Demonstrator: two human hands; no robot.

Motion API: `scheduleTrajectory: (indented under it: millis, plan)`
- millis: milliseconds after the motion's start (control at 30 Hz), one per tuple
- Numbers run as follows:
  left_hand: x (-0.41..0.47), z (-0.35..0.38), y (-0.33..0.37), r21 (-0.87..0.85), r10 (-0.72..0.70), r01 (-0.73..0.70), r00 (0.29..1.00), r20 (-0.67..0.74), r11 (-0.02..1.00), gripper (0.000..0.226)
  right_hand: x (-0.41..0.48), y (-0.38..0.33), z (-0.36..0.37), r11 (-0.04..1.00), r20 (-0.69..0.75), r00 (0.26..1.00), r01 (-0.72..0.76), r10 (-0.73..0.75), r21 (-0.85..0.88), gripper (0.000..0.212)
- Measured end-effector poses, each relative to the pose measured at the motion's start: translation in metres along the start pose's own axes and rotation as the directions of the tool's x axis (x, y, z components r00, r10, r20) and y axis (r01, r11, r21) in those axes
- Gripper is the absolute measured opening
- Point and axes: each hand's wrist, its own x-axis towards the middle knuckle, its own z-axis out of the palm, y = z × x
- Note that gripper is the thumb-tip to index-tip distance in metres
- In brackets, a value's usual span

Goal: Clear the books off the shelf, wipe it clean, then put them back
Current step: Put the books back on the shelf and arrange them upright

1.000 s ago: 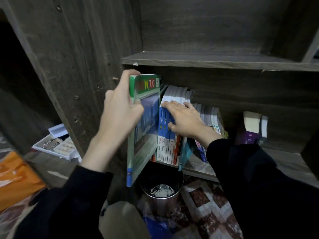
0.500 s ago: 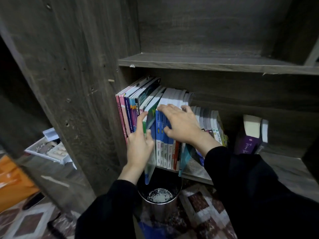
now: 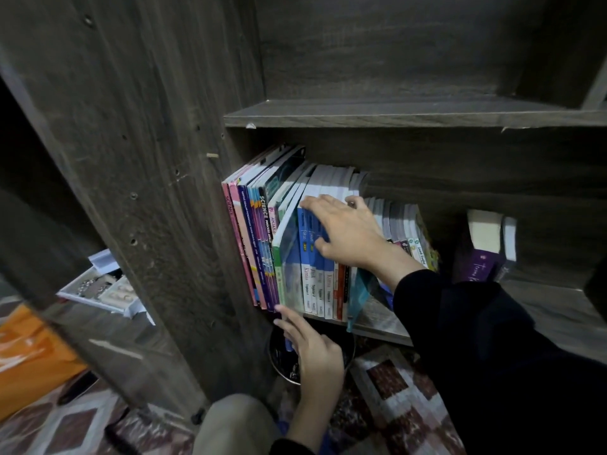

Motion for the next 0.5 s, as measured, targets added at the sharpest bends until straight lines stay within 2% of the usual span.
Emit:
scheduleTrajectory:
  millis: [100, 300, 500]
  plan:
    - [0.016, 0.001, 0.003, -0.001, -0.074, 0.074, 0.997, 0.029, 0.997, 0.085, 0.0, 0.001, 0.0, 1.0, -0.007, 1.0, 0.011, -0.011, -0.012, 0.065]
    - [0.057, 0.006, 0.013, -0.024, -0.032, 0.037, 0.984, 0.177, 0.999, 0.086, 0.001, 0.001, 0.001, 0.999, -0.02, 1.0, 0.022, -0.022, -0.024, 0.066]
    - [0.084, 0.014, 0.01, -0.06, -0.102, 0.121, 0.961, 0.256, 0.991, 0.1, 0.006, -0.001, 0.004, 1.0, -0.032, 0.999, 0.022, -0.022, -0.019, 0.067]
